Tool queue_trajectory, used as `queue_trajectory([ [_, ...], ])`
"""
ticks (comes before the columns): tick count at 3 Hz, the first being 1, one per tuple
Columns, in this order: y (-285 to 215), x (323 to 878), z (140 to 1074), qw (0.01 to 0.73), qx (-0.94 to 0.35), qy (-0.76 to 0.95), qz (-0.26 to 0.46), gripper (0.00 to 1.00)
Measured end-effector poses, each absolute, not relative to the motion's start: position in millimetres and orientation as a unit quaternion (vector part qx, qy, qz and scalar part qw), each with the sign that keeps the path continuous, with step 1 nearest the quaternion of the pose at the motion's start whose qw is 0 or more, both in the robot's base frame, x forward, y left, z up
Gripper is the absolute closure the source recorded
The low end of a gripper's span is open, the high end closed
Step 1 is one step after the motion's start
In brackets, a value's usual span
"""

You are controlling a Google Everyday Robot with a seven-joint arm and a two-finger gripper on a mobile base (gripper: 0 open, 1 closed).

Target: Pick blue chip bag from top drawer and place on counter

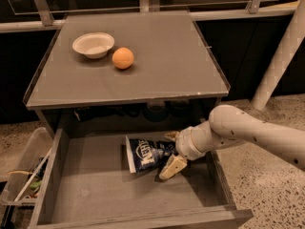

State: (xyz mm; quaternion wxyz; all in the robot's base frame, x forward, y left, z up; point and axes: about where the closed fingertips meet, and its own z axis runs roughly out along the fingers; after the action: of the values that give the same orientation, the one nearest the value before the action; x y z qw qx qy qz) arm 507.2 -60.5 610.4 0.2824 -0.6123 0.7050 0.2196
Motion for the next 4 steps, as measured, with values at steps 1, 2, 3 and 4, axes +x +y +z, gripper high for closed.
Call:
queue_trajectory([
  [1, -60.5, 507.2, 610.3, 0.282, -0.612, 0.705, 0.22, 0.43],
  [2, -60.4, 507.2, 610.3, 0.282, -0.612, 0.705, 0.22, 0.65],
  [3, -59.2, 505.4, 611.4, 0.28, -0.615, 0.703, 0.221, 0.88],
  [4, -56.0, 496.9, 623.8, 0.27, -0.627, 0.696, 0.221, 1.0],
])
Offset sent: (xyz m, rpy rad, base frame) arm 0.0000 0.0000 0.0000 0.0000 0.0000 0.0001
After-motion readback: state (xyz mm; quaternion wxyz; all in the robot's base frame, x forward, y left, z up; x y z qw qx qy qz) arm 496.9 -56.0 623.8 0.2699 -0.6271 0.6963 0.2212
